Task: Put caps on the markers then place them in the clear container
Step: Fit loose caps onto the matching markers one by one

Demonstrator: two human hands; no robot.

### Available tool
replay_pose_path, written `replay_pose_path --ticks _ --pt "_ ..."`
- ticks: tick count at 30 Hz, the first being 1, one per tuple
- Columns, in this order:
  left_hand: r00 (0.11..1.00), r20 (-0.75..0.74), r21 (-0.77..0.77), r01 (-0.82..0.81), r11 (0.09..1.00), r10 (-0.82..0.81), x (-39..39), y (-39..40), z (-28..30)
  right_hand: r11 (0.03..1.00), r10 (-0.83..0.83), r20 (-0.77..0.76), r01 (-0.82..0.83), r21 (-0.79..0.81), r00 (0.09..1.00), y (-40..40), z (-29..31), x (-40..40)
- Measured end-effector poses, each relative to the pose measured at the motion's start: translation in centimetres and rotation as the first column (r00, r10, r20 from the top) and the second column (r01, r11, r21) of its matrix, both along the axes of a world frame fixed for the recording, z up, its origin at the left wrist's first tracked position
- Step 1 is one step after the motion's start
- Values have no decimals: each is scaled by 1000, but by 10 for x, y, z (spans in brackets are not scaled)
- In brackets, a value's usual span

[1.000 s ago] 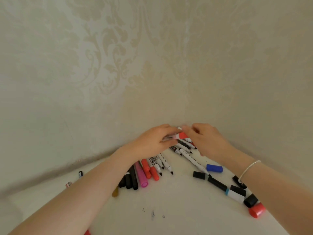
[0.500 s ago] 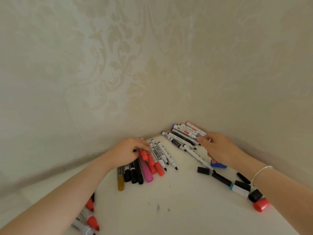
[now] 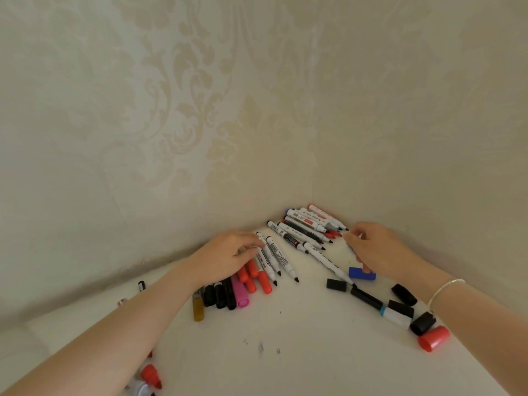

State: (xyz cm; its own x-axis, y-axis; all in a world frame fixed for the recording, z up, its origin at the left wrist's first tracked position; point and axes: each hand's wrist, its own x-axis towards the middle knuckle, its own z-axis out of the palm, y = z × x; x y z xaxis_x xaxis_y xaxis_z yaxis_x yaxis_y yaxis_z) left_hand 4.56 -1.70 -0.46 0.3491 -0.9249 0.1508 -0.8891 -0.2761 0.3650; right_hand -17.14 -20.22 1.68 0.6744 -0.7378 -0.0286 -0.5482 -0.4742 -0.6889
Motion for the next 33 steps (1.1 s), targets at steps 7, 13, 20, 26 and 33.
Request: replay_pose_path --ticks 7,13,20,26,33 --pt "967 -254 158 7 987 34 -27 -22 11 996 -78 -7 78 -44 997 -19 3 -11" --pt "932 -353 262 16 965 80 -38 -33 15 998 61 -204 -56 29 977 -27 4 -25" --pt "959 -255 382 -17 924 124 -40 -39 16 967 224 -344 -252 -37 912 -9 0 -27" --pt "976 -194 449 -6 893 104 -41 -44 16 844 344 -357 -452 -289 869 14 -14 -13" --pt "964 195 41 175 984 -180 -40 -46 19 869 271 -209 -333 -365 939 19 -16 2"
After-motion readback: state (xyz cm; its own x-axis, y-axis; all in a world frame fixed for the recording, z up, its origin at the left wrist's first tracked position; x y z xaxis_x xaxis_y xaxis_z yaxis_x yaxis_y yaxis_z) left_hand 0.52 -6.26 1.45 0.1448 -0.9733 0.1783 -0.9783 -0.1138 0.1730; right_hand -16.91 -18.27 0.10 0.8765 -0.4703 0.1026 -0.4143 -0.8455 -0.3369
